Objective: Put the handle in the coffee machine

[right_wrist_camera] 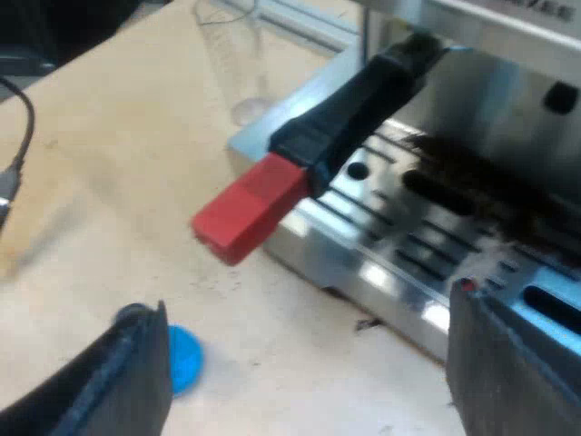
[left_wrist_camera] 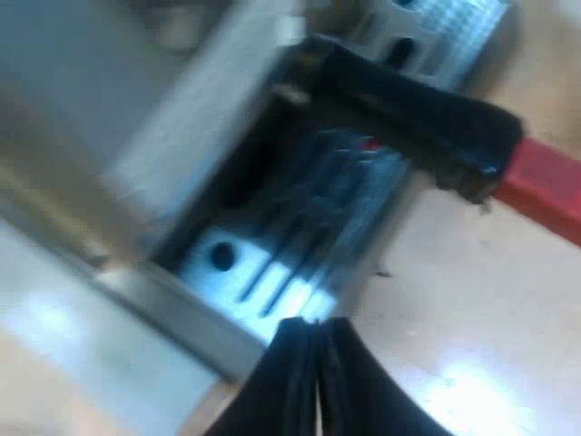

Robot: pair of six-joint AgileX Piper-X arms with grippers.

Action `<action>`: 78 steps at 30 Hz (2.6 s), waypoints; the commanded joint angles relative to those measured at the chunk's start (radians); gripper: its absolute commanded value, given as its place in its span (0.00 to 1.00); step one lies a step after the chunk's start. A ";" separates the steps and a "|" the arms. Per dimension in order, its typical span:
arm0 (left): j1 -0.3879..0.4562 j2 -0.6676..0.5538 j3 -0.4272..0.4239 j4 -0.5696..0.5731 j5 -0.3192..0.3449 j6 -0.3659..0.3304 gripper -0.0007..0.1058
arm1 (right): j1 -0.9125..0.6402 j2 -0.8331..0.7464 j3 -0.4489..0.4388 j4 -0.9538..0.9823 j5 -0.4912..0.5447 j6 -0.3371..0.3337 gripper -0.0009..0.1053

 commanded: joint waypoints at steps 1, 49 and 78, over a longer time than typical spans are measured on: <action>0.060 -0.062 -0.007 0.004 0.006 -0.036 0.29 | -0.036 -0.005 -0.007 -0.014 -0.042 0.024 0.63; 0.163 -0.897 0.162 0.050 -0.054 -0.387 0.84 | -1.142 -0.805 0.005 0.518 -0.149 -0.194 0.63; 0.132 -1.036 0.316 -0.048 -0.234 -0.482 0.84 | -1.140 -0.952 0.133 0.526 -0.311 -0.240 0.63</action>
